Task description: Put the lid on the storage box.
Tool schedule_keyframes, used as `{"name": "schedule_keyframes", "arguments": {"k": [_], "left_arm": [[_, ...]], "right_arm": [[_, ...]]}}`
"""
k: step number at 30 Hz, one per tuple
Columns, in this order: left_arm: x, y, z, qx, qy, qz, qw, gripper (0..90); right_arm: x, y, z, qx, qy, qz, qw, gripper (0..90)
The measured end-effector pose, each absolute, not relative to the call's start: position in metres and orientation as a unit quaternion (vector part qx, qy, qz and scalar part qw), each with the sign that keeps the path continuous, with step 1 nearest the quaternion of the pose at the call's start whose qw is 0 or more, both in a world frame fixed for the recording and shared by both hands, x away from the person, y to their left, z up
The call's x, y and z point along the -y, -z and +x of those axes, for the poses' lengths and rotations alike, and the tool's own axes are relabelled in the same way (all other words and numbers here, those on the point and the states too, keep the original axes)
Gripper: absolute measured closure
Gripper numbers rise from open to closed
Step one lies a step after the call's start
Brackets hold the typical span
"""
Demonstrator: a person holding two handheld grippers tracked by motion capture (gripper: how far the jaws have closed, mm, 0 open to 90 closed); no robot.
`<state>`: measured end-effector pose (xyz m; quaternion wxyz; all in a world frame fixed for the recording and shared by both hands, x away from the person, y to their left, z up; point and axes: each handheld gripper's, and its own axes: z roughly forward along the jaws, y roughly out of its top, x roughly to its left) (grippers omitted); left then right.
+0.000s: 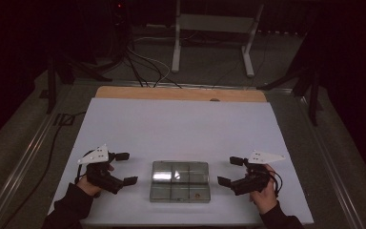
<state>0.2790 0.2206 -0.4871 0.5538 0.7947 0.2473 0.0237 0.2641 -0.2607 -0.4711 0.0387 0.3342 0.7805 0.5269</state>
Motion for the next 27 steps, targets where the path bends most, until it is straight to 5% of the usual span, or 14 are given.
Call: {"name": "schedule_keyframes", "arguments": {"k": [15, 27], "left_arm": [[-0.220, 0.489, 0.279, -0.247, -0.021, 0.794, 0.555, 1.4], [-0.220, 0.488, 0.279, -0.245, -0.022, 0.795, 0.555, 1.4]], "right_arm": [[0.311, 0.488, 0.250, -0.752, -0.522, 0.397, 0.063, 0.0], [0.312, 0.491, 0.254, -0.747, -0.530, 0.398, 0.050, 0.0]]}}
